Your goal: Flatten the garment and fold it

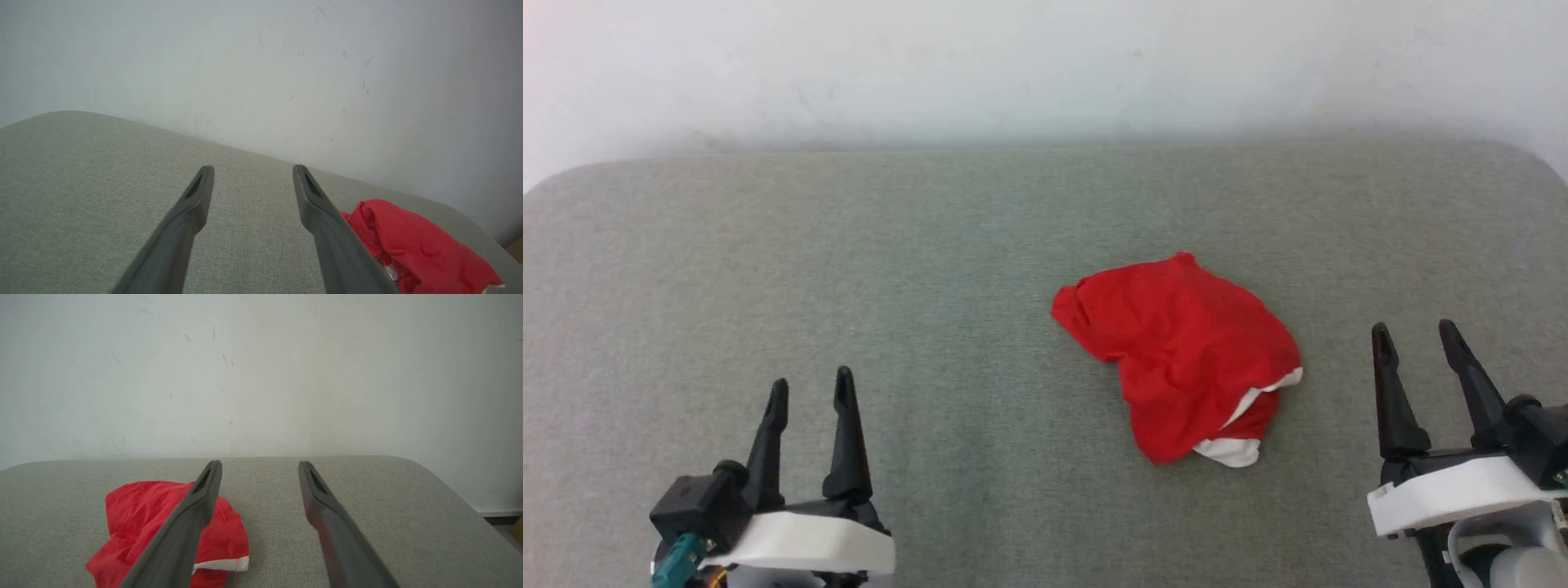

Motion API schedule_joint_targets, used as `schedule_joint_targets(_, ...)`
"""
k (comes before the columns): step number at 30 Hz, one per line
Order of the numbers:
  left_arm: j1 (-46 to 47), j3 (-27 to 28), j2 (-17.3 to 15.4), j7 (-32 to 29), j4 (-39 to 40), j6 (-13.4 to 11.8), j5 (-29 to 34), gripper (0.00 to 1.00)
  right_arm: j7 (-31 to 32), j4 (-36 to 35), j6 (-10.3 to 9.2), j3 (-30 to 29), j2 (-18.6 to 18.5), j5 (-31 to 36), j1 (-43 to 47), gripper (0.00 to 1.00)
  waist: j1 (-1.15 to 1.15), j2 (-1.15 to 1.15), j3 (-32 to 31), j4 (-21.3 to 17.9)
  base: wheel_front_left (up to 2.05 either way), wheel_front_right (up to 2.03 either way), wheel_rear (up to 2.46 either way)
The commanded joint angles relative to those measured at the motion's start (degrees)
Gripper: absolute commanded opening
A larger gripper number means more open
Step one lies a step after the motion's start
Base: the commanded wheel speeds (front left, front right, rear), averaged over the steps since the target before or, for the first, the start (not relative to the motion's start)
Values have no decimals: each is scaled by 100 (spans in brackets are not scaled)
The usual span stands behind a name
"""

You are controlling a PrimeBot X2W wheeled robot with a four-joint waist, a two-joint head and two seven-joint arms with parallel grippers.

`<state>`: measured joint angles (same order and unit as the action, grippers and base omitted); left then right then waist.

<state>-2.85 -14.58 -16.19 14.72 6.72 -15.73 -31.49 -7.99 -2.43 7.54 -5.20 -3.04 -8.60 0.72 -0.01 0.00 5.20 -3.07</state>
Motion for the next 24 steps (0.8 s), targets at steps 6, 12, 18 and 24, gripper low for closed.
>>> schedule_joint_targets(6,116,-46,448,27,98,317,241,100,824,-111,-5,68,-229,-53,-586,100,1,0,328,524,0,0,0)
schedule_joint_targets(12,351,-35,706,27,-75,511,406,100,2173,182,-5,477,-797,-617,-1555,100,1,0,700,794,0,0,0)
schedule_joint_targets(18,511,-22,945,28,-239,700,544,100,3472,650,-5,1081,-1450,-1195,-2296,100,1,0,1024,1107,0,0,0)
schedule_joint_targets(24,642,-39,1113,28,-373,858,613,100,4032,1091,-5,1326,-1906,-1377,-2562,100,1,0,1227,1397,0,0,0)
